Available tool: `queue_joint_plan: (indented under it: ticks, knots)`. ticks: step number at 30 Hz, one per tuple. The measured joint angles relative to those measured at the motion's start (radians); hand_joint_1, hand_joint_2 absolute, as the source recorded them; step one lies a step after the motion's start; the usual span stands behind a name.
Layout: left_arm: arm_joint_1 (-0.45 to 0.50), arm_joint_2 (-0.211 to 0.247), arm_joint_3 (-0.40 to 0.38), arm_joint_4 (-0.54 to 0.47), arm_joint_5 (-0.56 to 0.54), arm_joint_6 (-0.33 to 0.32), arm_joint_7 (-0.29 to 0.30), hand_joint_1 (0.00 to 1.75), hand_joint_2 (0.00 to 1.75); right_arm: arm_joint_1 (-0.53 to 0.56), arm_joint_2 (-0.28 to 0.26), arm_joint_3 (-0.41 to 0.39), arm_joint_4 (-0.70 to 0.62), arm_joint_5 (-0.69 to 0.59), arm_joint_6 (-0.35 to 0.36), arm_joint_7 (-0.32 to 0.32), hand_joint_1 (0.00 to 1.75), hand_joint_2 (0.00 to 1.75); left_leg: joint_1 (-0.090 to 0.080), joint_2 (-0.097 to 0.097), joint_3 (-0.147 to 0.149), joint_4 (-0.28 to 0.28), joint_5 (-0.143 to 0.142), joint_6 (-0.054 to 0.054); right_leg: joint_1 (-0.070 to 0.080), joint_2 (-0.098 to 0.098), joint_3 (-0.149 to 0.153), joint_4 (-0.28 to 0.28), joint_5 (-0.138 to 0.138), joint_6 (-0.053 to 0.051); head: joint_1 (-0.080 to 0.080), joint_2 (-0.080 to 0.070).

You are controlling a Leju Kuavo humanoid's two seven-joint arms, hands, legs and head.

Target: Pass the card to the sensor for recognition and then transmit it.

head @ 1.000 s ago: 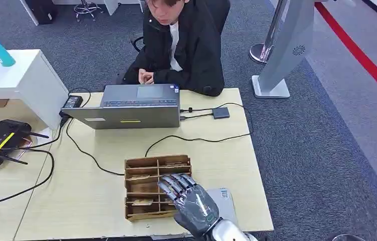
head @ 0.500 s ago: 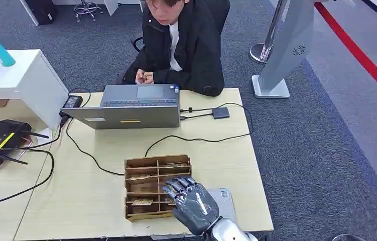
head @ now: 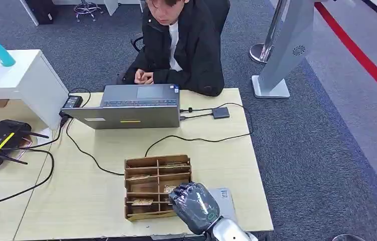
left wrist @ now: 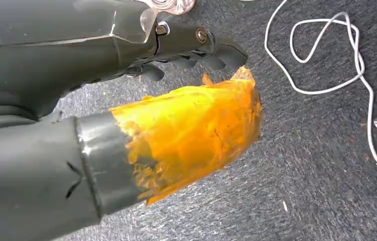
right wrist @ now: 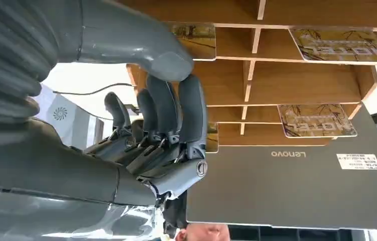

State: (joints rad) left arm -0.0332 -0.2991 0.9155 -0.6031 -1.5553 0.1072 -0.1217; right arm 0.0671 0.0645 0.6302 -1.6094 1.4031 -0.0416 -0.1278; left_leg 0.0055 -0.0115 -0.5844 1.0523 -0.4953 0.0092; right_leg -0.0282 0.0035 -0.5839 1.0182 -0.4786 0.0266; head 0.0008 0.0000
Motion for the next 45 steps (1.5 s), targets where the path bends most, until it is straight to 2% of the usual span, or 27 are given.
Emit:
queue_joint_plan:
  ticks: [1,2,4,18,19,20,21,45]
  knots:
    - [0.000,0.000,0.000,0.000,0.000,0.000,0.000,0.00,0.00,0.000,0.001,0.000,0.002,0.000,0.000,0.000,1.20,1.75,0.000,0.000,0.000,0.000,0.000,0.000,0.000,0.000,0.000,0.000,0.000,0.000,0.000,0.000]
    - [0.000,0.000,0.000,0.000,0.000,0.000,-0.001,0.00,0.00,0.000,0.002,-0.001,0.003,0.001,0.001,0.000,1.08,1.75,0.000,0.000,0.000,0.000,0.000,0.000,0.000,0.000,0.000,0.000,0.000,0.000,0.000,0.000]
    - [0.000,0.000,0.000,0.000,0.000,0.000,-0.002,0.00,0.00,0.000,0.003,-0.004,0.005,0.001,0.001,0.000,1.01,1.75,0.000,0.000,0.000,0.000,0.000,0.000,0.000,0.000,0.000,0.000,0.000,0.000,0.000,0.000]
    - [0.001,-0.001,0.000,0.000,0.000,0.000,-0.006,0.00,0.00,0.009,0.008,-0.013,-0.066,0.001,0.000,-0.003,0.82,1.75,0.000,0.000,0.000,0.000,0.000,0.000,0.000,0.000,0.000,0.000,0.000,0.000,0.000,0.000]
    - [0.001,-0.001,0.000,0.000,0.000,0.000,-0.006,0.00,0.00,0.010,0.008,-0.013,-0.070,0.000,0.000,-0.005,0.77,1.75,0.000,0.000,0.000,0.000,0.000,0.000,0.000,0.000,0.000,0.000,0.000,0.000,0.000,0.000]
    - [0.001,-0.001,0.000,0.000,0.000,0.000,-0.006,0.00,0.00,0.011,0.008,-0.013,-0.072,0.000,0.000,-0.007,0.58,1.75,0.000,0.000,0.000,0.000,0.000,0.000,0.000,0.000,0.000,0.000,0.000,0.000,0.000,0.000]
    - [0.001,-0.001,0.000,0.000,0.000,0.000,-0.006,0.00,0.00,0.011,0.008,-0.013,-0.074,-0.001,0.000,-0.009,0.56,1.75,0.000,0.000,0.000,0.000,0.000,0.000,0.000,0.000,0.000,0.000,0.000,0.000,0.000,0.000]
    - [0.001,-0.002,0.000,0.000,0.000,-0.001,-0.006,0.00,0.00,0.016,0.008,-0.013,-0.063,-0.017,0.020,-0.012,0.63,1.75,0.000,0.000,0.000,0.000,0.000,0.000,0.000,0.000,0.000,0.000,0.000,0.000,0.000,0.000]
